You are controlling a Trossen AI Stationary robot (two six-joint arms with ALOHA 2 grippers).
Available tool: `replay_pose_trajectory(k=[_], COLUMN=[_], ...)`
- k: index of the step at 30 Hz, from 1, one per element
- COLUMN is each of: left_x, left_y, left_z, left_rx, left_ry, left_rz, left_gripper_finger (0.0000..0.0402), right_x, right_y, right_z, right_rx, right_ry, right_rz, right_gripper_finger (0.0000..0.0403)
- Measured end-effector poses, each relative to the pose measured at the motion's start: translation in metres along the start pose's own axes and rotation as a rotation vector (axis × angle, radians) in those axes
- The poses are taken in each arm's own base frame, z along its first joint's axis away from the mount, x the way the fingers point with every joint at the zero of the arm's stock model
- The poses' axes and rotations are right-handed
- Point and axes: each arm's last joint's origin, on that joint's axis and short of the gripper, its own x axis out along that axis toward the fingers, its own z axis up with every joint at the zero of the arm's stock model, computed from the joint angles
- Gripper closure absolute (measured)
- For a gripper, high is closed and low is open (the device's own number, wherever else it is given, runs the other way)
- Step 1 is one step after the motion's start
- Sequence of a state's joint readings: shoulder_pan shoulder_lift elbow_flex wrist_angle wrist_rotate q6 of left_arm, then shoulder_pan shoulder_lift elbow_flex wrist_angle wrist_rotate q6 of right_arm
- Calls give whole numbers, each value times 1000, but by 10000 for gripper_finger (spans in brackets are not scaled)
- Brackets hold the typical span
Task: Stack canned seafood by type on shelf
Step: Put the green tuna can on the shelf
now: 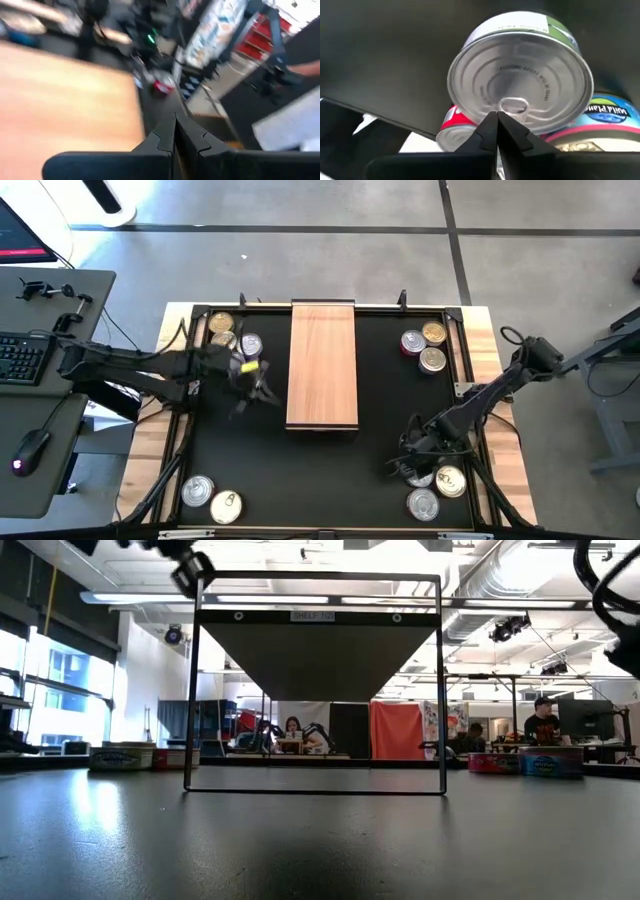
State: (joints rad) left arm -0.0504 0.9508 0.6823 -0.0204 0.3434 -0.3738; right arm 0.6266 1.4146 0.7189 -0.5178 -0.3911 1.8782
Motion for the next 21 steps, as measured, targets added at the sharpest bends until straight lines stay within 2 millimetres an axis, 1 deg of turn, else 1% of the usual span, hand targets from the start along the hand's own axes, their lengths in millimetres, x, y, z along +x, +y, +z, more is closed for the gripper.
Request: replay_pose_trajectory(k=[2, 5, 8, 10, 14, 17, 21], left_x=[4, 8, 14, 22, 46, 69, 100], left_y=[-9, -26, -41, -48, -56, -63, -70], left_z=[-6, -11, -15, -22, -38, -46, -53], left_rx=[2, 32, 85, 118, 153, 151, 181], left_ry=[25, 4, -34, -26, 13, 42, 83], left_rz=[-30, -45, -33, -8, 5, 4, 106], left_gripper_finger=[401, 401, 401, 401, 401, 401, 401], right_x=[2, 2, 6, 7, 9, 9, 9], right_y=[3, 8, 9, 9, 9, 9, 8], right_z=[0, -1, 0, 1, 1, 1, 1], right_rx=[-6, -54, -97, -119, -170, -202, -223], right_ry=[-20, -56, -66, -68, -81, -90, -96], right_rz=[-7, -8, -23, -32, -40, -39, -48], right_gripper_finger=[403, 403, 403, 403, 403, 403, 403])
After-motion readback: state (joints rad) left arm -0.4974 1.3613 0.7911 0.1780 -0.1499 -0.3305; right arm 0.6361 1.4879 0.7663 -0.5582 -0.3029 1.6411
